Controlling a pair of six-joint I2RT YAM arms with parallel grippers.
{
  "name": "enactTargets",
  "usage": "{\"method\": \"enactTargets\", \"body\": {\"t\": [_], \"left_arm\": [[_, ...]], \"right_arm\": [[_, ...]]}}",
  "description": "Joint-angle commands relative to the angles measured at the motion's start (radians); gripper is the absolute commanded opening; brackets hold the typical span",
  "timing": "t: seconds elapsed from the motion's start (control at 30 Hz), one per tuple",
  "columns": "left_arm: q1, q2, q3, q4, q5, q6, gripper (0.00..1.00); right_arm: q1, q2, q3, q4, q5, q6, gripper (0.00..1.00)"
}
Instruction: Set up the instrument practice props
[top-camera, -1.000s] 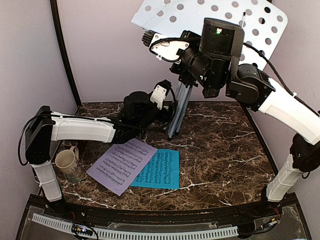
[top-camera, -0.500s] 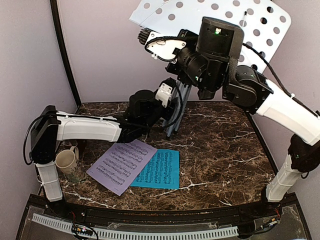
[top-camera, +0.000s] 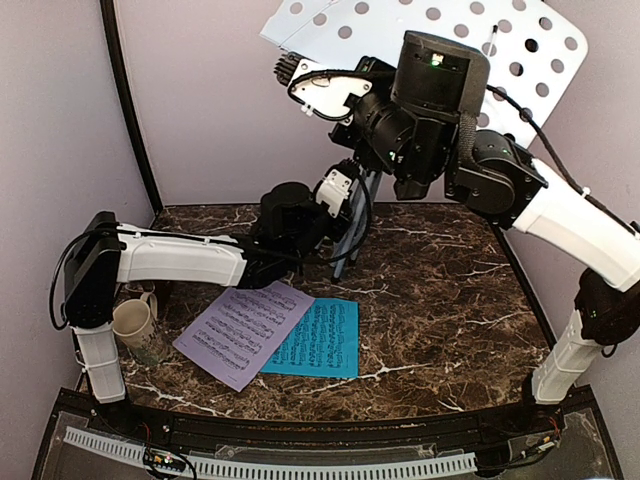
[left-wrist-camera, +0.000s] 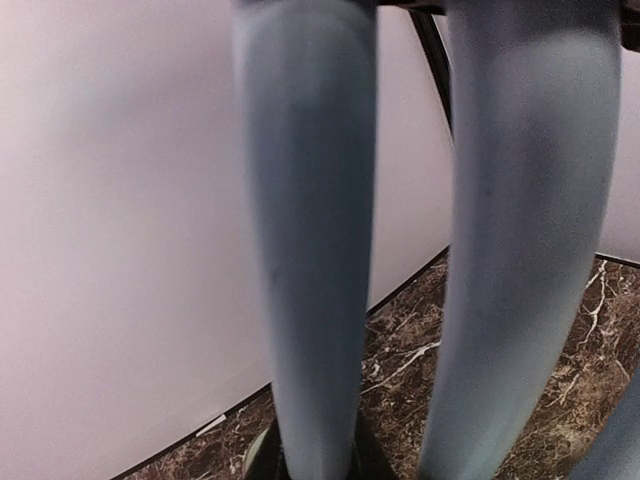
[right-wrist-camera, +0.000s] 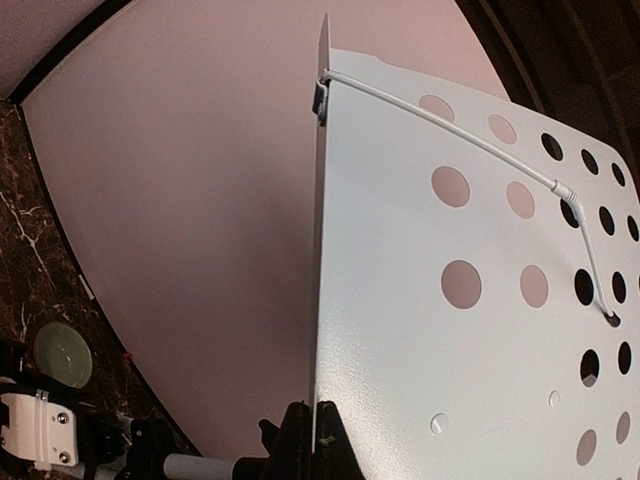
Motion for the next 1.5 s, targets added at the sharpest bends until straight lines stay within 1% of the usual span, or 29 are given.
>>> {"method": "enactTargets", "body": {"t": [0.0,0.13,0.37,0.57,0.67,0.77,1.07,1.17,1.47], "left_arm": [[-0.008,-0.036,-0.036,0.042,0.032,0.115,0.06],[-0.008,-0.06,-0.086,0.041,0.097,0.19,0.0],[-0.008,-0.081,-0.153,0.043,0.141,0.316,0.0],[-0.008,-0.082,-0.179,0.039,0.179,0.293,0.0],[-0.004,-0.06,-0.201,0.07,0.175,0.264,0.0],[0.0,-0.029,-0.208,0.094,0.19,0.232,0.0],[0.018,0.015,-0.232,0.124,0.229,0.245,0.0],[0.023,0.039,-0.224,0.11,0.256,0.258,0.0],[0.023,0.088,-0.182,0.084,0.27,0.212,0.0]], "right_arm": [[0.015,-0.061,0.093,0.209,-0.038,-0.064,0.0],[0.014,-0.103,0.092,0.213,-0.043,-0.076,0.0],[0.014,-0.112,0.098,0.219,-0.046,-0.122,0.0],[0.014,-0.092,0.123,0.219,-0.052,-0.188,0.0],[0.015,-0.078,0.137,0.216,-0.057,-0.222,0.0],[0.014,-0.056,0.15,0.178,-0.078,-0.235,0.0],[0.012,-0.017,0.178,0.124,-0.12,-0.294,0.0],[0.002,-0.005,0.174,0.101,-0.14,-0.289,0.0],[-0.083,0.007,0.139,0.045,-0.207,-0.21,0.0]]}}
